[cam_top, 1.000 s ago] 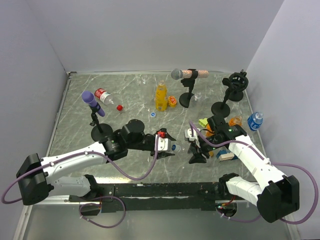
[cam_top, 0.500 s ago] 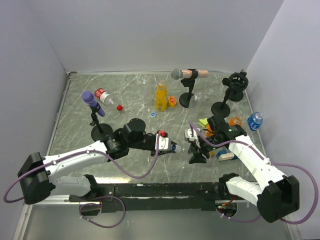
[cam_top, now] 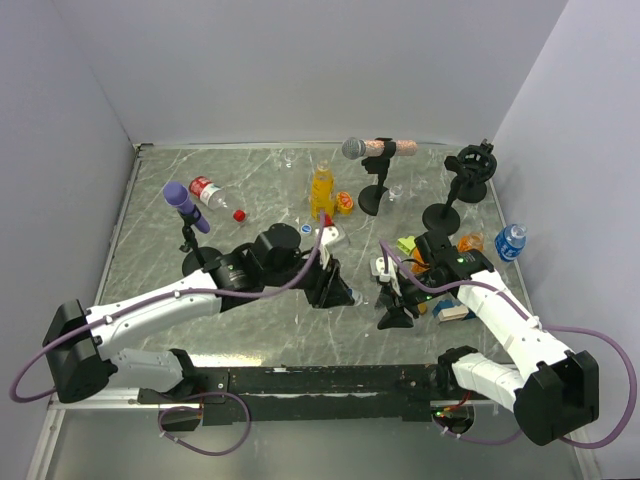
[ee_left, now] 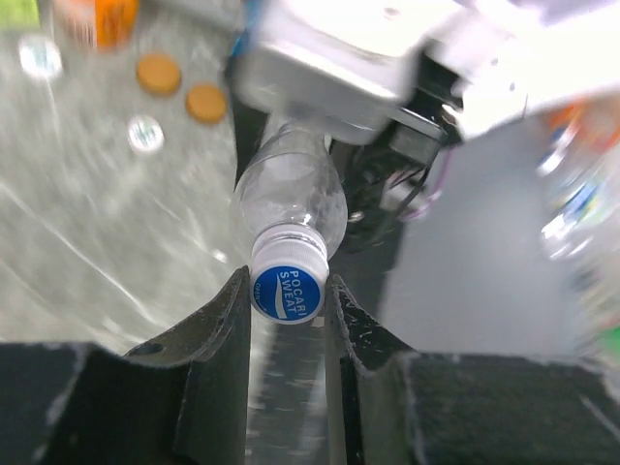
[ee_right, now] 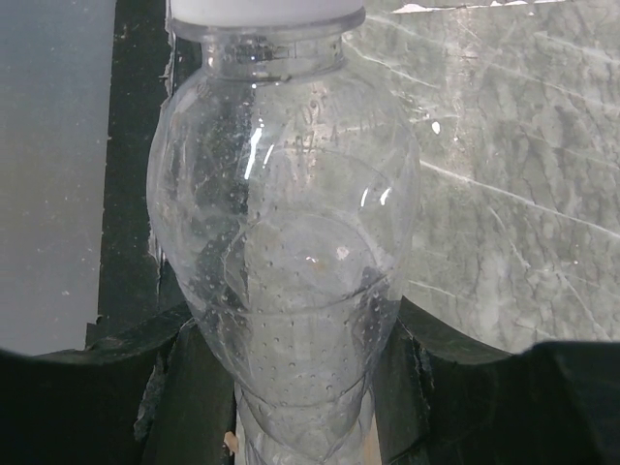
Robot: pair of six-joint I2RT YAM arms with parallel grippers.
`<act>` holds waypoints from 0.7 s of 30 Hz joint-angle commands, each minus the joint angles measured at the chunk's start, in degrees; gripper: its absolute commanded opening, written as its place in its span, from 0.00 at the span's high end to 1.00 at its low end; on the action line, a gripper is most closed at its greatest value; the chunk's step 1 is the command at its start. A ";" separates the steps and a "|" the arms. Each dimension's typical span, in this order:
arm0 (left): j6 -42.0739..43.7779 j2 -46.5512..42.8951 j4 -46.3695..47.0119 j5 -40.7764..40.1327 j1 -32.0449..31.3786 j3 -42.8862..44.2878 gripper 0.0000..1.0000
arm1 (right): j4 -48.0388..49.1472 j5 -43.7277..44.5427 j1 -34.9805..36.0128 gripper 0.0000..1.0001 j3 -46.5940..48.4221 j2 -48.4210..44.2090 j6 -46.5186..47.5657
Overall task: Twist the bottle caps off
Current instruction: Unscrew the bottle cap from the plastic bottle.
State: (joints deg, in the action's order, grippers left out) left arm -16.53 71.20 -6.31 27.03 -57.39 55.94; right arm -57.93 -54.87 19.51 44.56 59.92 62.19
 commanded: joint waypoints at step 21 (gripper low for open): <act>-30.57 -2.91 -4.59 -12.79 -1.24 3.91 0.99 | 1.86 -0.24 0.53 0.81 0.09 0.37 1.26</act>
State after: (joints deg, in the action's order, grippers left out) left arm -44.82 70.32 -14.26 14.46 -58.74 58.52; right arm -56.21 -55.05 19.55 44.56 60.14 62.04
